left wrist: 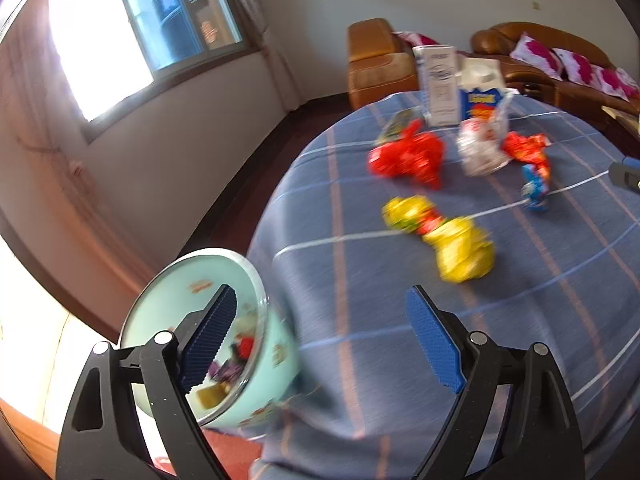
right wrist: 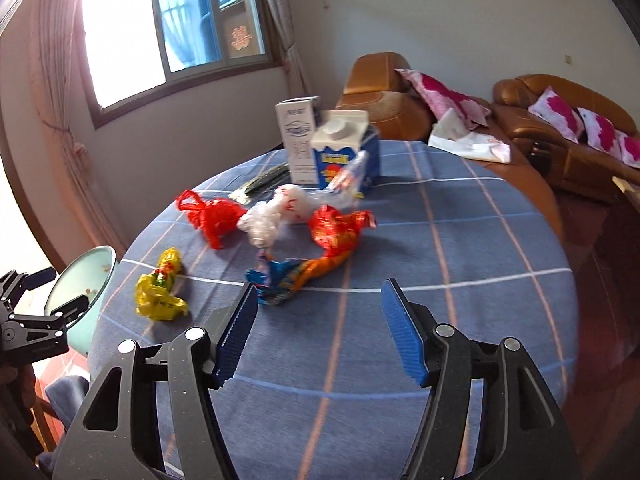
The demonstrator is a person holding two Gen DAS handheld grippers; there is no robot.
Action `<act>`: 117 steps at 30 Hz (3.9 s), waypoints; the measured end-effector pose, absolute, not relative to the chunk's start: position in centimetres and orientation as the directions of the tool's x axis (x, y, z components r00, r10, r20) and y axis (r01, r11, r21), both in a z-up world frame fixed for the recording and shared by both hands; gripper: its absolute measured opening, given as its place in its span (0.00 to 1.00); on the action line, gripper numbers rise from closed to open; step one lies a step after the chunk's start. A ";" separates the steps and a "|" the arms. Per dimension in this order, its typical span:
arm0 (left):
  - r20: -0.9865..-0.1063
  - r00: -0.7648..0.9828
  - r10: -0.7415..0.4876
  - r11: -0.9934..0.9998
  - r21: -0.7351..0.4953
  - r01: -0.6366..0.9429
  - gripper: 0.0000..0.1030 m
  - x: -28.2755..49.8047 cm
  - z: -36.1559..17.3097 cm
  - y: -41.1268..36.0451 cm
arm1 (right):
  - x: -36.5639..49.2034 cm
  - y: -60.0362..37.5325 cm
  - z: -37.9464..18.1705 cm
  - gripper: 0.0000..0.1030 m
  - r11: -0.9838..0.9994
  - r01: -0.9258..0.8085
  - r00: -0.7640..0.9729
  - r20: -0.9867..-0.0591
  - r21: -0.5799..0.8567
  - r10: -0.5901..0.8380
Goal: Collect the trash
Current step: 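Move both tools back toward the yellow candy wrapper on the table, then grasp the yellow candy wrapper with the left tool and lift it, then grasp the red candy wrapper with the right tool, then carry the yellow and red wrappers over the green basin with both tools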
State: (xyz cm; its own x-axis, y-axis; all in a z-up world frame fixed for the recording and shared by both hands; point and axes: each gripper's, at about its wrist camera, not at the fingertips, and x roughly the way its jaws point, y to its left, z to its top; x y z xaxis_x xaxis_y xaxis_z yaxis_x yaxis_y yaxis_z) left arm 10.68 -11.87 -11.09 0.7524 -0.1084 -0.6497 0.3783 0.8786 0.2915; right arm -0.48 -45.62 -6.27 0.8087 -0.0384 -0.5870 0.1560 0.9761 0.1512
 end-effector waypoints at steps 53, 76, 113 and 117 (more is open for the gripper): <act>-0.731 0.663 -0.163 0.889 0.183 0.421 0.03 14.8 -13.5 -12.0 | -2.1 -48.9 -8.8 0.71 0.946 0.270 0.799 -0.589 0.180 -0.116; -0.719 0.666 -0.197 0.910 0.119 0.398 0.62 14.6 -13.9 -10.2 | 0.1 -48.5 -8.6 0.71 0.952 0.258 0.789 -0.605 0.166 -0.109; -0.699 0.692 -0.180 0.924 0.122 0.363 0.28 13.0 -13.1 -5.0 | 11.4 -49.6 -10.3 0.13 0.987 0.100 0.627 -0.778 0.128 0.037; -0.693 0.701 -0.167 0.932 0.121 0.341 0.28 12.3 -12.6 -3.8 | 8.9 -49.2 -9.9 0.08 0.983 0.118 0.660 -0.751 0.141 0.029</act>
